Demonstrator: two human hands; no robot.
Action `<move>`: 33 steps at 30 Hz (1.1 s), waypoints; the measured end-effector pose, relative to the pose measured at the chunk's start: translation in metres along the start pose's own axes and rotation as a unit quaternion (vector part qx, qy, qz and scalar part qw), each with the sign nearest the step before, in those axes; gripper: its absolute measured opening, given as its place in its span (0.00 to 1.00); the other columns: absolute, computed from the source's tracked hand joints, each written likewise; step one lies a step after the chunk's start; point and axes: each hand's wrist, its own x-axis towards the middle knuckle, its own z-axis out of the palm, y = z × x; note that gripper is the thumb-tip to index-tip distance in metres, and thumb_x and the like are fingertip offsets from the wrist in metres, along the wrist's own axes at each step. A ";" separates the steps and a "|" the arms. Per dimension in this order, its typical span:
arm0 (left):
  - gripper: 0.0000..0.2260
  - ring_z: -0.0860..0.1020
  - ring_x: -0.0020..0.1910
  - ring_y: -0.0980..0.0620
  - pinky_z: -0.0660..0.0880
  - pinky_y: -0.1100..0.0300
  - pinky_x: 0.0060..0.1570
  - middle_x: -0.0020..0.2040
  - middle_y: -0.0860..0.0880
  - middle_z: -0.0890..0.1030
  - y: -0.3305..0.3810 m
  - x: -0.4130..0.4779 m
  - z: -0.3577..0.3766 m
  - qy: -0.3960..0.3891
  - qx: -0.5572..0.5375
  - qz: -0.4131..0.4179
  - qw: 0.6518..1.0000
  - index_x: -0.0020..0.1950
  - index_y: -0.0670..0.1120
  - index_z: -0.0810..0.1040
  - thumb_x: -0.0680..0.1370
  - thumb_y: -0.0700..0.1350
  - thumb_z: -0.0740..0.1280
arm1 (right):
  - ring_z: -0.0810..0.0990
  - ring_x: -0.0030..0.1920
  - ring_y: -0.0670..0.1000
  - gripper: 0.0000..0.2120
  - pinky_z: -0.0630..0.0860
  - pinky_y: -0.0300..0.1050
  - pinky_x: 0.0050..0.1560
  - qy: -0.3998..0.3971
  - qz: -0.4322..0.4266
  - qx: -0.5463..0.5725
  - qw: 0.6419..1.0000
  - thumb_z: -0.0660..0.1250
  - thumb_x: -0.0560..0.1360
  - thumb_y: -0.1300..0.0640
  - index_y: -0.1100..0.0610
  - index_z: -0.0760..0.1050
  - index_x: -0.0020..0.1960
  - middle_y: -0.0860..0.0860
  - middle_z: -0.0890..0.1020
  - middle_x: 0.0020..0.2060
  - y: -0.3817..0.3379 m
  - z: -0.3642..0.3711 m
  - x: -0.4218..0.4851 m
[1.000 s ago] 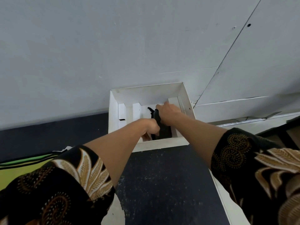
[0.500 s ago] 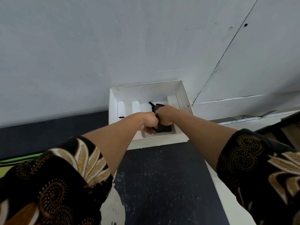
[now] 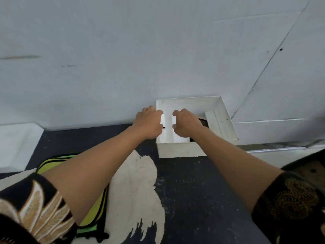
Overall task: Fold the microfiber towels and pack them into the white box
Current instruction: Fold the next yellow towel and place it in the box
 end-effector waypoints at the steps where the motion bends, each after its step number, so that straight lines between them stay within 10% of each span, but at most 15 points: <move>1: 0.20 0.69 0.65 0.42 0.69 0.48 0.62 0.67 0.44 0.71 -0.014 -0.013 -0.004 0.006 0.010 -0.012 1.000 0.70 0.47 0.70 0.79 0.49 0.63 | 0.74 0.60 0.60 0.21 0.74 0.51 0.54 0.022 -0.003 0.007 1.000 0.64 0.78 0.53 0.58 0.67 0.69 0.58 0.72 0.61 -0.015 0.000 -0.009; 7: 0.24 0.68 0.67 0.42 0.67 0.47 0.64 0.69 0.44 0.69 -0.101 -0.100 -0.009 -0.013 0.018 -0.076 0.997 0.73 0.48 0.66 0.79 0.53 0.64 | 0.72 0.62 0.59 0.22 0.74 0.52 0.57 0.091 -0.025 0.066 0.993 0.66 0.77 0.52 0.58 0.68 0.68 0.57 0.71 0.64 -0.112 0.023 -0.061; 25: 0.28 0.69 0.67 0.41 0.70 0.47 0.62 0.71 0.44 0.68 -0.317 -0.299 0.077 -0.095 -0.021 -0.203 0.974 0.76 0.49 0.63 0.78 0.54 0.64 | 0.68 0.66 0.59 0.26 0.73 0.53 0.62 -0.075 0.018 0.086 0.993 0.65 0.76 0.54 0.56 0.63 0.72 0.57 0.67 0.67 -0.324 0.188 -0.134; 33: 0.26 0.68 0.65 0.39 0.71 0.48 0.61 0.68 0.41 0.65 -0.349 -0.329 0.130 -0.120 -0.190 -0.360 0.905 0.72 0.44 0.62 0.77 0.51 0.65 | 0.65 0.66 0.59 0.21 0.74 0.54 0.60 -0.130 0.065 0.056 0.988 0.62 0.75 0.57 0.57 0.67 0.67 0.57 0.62 0.66 -0.326 0.224 -0.155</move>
